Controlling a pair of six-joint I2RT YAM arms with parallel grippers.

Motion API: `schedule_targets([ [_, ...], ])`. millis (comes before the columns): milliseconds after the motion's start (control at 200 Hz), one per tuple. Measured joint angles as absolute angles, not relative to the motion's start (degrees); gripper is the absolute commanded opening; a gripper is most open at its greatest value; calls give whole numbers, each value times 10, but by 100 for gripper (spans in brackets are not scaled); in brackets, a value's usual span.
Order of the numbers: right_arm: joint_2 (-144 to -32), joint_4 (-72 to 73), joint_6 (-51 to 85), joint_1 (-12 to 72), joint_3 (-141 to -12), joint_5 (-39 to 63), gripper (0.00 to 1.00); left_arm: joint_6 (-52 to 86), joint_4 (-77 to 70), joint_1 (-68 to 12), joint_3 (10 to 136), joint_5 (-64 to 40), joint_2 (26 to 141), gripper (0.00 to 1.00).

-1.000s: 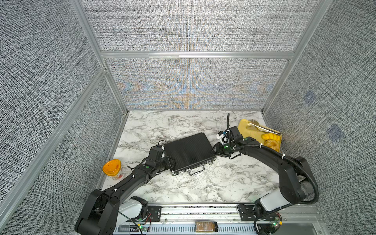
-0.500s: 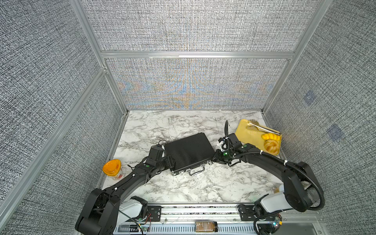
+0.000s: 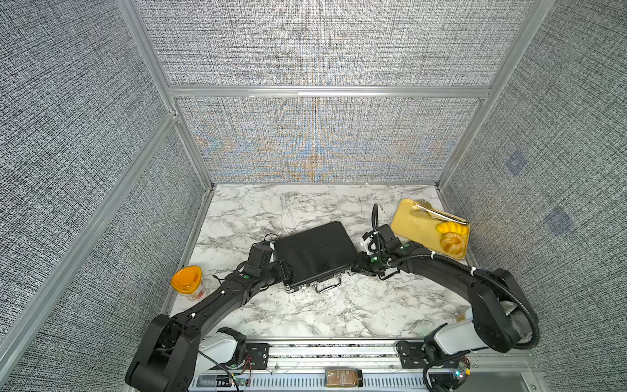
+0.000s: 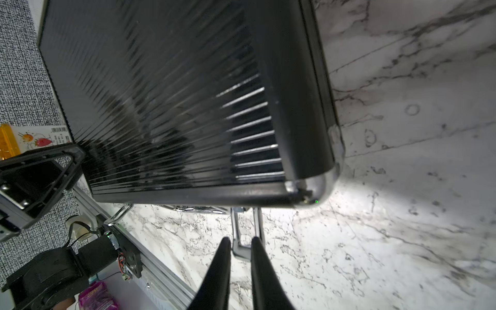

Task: Close the poker set cases
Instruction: Fasten the fastener on the poker set case.

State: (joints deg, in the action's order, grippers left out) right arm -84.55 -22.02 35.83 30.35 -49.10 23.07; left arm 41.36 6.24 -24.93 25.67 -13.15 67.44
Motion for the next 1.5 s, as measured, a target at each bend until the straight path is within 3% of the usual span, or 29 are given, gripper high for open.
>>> schedule_targets([
  [1025, -887, -155, 378, 316, -450, 209, 15, 409, 56, -249, 252, -130, 672, 56],
  [1495, -869, -41, 476, 318, -384, 199, 16, 407, 55, -249, 251, -130, 671, 56],
])
